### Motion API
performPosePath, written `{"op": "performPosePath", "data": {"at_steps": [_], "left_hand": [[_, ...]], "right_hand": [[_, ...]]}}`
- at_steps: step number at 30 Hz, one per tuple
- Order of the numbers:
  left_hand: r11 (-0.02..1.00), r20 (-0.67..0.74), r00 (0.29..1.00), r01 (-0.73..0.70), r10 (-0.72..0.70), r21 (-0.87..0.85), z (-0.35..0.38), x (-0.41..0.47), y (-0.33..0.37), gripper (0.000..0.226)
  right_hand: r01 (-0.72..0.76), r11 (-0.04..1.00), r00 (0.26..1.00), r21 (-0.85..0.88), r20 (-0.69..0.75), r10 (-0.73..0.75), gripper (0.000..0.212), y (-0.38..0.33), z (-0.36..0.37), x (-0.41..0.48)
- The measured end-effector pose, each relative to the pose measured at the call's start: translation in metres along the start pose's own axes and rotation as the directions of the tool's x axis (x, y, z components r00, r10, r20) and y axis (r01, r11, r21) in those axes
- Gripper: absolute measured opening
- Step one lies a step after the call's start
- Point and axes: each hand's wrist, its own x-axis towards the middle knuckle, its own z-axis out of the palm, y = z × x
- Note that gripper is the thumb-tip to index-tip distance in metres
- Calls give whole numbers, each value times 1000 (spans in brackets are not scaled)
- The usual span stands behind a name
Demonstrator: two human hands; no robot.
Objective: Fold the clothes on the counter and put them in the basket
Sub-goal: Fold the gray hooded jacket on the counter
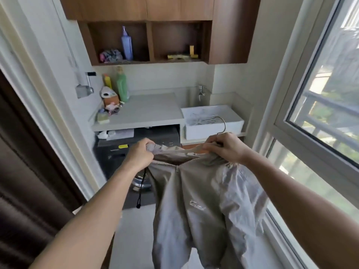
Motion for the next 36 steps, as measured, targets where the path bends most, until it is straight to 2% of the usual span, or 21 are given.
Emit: {"op": "performPosePath", "data": {"at_steps": [2,4,6,9,13,15,18,23,25,27,29,31,33,35,36], "left_hand": [[984,-1,998,67,-68,-162,-6,51,-25,47],[922,66,987,163,-150,-351,-12,99,-43,51],[870,147,974,222,-175,-440,-20,145,-56,53],[779,258,956,265,-136,-569,-31,218,-63,58],[543,397,916,362,-57,-757,-39,295,-59,56],[474,435,899,404,-47,-782,-35,325,-55,58],[425,473,881,436,-21,-793,-27,364,-46,57],[488,396,915,379,-72,-786,-17,434,-14,55],[568,326,937,339,-129,-750,-8,464,-8,56],[642,247,956,288,-155,-711,4,496,-3,54],[694,233,963,258,-133,-672,17,524,2,51],[748,286,953,262,-101,-609,35,556,11,52],[820,333,940,246,-72,-517,57,590,26,52],[896,339,940,178,-33,-407,75,614,41,52],[917,347,938,146,-9,-370,86,627,49,51]], "right_hand": [[6,1000,1000,-11,26,-6,17,17,10,42],[-4,1000,999,-20,39,5,14,29,19,83],[-9,1000,999,10,37,9,13,37,26,128],[-54,997,998,56,-13,55,11,45,26,195],[-125,972,975,198,-154,157,12,70,25,261],[-182,946,961,267,-156,228,13,85,29,282],[-238,901,926,364,-194,323,17,111,32,302],[-260,806,868,531,-238,436,25,155,34,346],[-158,700,783,696,-343,518,24,166,29,369],[16,589,710,808,-424,563,22,182,15,401],[124,521,693,844,-449,564,18,199,-1,434],[201,463,694,863,-459,554,16,220,-18,472],[237,458,682,857,-483,550,15,245,-39,513],[229,527,652,819,-531,541,12,264,-65,543],[201,593,636,780,-564,526,10,278,-80,557]]}}
